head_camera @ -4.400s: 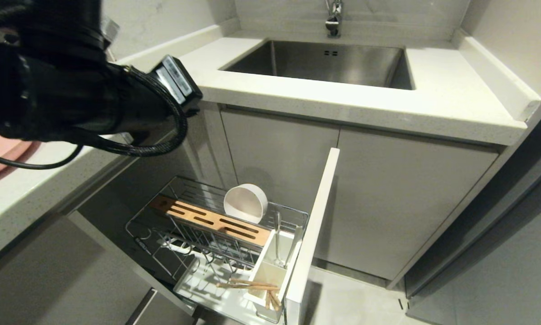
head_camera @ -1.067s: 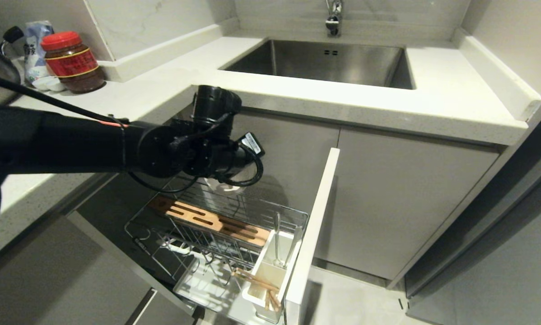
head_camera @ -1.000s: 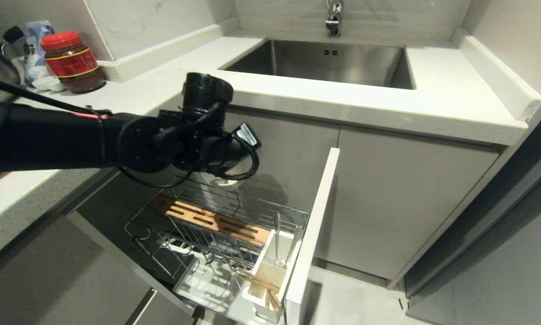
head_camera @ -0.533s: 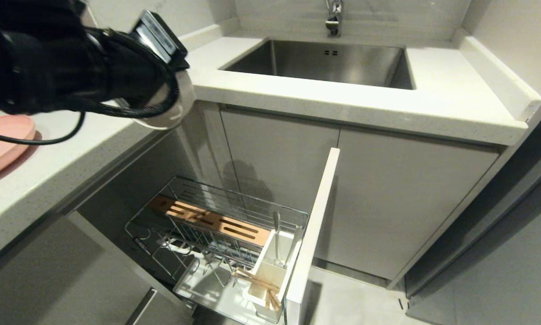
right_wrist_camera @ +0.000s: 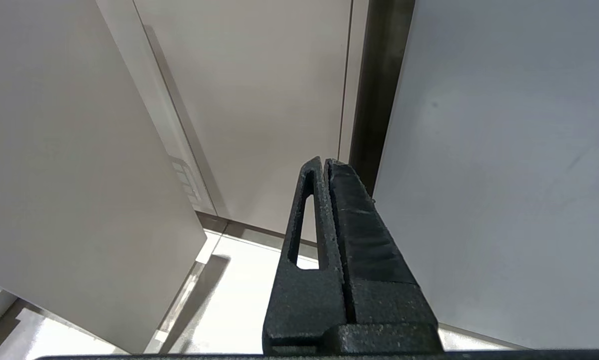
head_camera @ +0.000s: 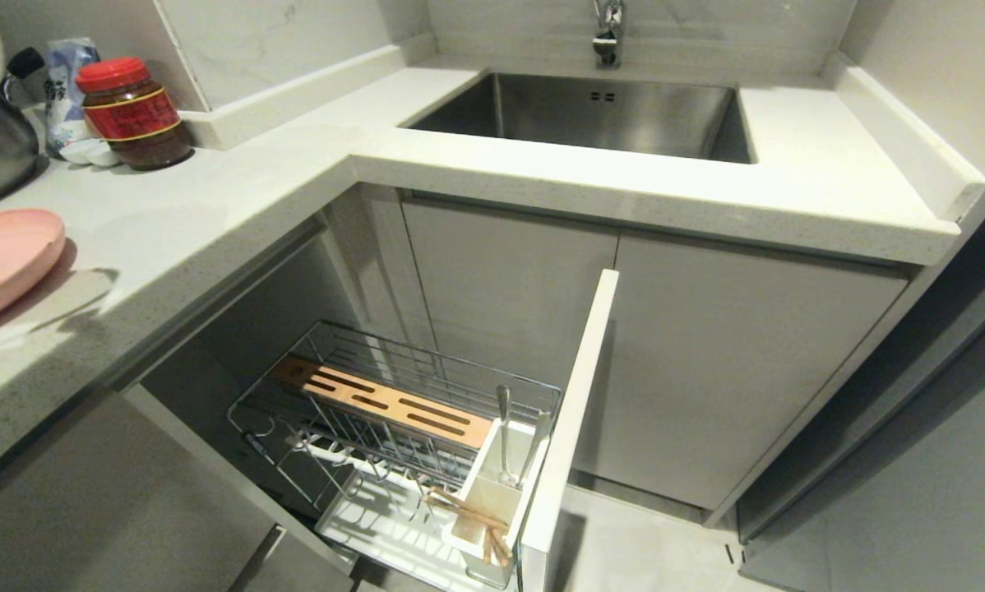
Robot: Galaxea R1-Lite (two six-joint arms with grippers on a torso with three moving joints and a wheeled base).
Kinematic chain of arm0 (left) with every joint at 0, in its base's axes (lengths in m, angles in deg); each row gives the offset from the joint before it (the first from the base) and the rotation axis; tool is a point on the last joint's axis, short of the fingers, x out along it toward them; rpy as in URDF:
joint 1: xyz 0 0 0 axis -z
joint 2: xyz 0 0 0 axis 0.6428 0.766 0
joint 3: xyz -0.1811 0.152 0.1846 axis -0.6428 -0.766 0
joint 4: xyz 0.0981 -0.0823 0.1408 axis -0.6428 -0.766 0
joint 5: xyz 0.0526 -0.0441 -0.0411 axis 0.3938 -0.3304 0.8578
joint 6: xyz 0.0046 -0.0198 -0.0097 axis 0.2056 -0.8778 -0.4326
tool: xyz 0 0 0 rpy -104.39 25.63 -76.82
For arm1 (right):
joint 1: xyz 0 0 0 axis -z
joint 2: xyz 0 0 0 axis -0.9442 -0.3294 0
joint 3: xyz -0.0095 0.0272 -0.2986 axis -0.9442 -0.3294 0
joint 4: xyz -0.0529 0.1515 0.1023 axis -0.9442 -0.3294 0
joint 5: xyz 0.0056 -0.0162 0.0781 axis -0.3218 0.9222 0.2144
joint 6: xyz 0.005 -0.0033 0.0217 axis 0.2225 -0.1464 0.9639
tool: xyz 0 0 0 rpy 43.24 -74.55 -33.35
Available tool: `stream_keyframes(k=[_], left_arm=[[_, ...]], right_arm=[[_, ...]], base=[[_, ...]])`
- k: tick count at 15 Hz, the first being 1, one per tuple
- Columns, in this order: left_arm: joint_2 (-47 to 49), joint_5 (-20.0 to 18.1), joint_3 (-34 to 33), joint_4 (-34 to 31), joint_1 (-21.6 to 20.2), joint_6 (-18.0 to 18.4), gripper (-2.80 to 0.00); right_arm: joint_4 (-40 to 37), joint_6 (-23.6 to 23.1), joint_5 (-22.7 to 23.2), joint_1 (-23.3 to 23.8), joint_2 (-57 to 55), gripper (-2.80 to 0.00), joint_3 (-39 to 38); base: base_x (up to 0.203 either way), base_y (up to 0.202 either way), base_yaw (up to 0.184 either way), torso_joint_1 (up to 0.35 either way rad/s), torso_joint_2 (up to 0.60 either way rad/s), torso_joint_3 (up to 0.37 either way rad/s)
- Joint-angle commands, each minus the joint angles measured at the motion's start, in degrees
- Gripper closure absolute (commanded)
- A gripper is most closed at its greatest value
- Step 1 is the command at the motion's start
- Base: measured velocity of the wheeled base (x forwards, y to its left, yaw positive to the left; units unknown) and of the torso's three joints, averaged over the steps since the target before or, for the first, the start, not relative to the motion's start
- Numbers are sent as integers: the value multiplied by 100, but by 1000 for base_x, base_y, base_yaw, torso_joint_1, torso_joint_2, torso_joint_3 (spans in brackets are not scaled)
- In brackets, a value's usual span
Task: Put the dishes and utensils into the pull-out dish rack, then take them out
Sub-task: Take the bowl out of the cupboard
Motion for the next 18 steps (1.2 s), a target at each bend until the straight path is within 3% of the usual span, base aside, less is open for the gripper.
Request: stream_keyframes(k=[1, 4, 7, 18], left_arm=[[-10, 11, 699, -1413, -742, 61, 0], [128, 35, 928, -2864, -1308, 554, 0], [422, 84, 921, -3520, -1659, 855, 0], [1792, 61, 893, -3545, -2025, 1239, 0]], right_arm=[[6, 0, 0, -2, -5, 0, -149], [6, 0, 0, -2, -5, 0, -149], [6, 0, 0, -2, -5, 0, -149], [6, 0, 0, -2, -5, 0, -149]], base=[[0, 0, 0, 0, 0, 0], [0, 0, 0, 0, 0, 0], [0, 0, 0, 0, 0, 0], [0, 0, 0, 0, 0, 0]])
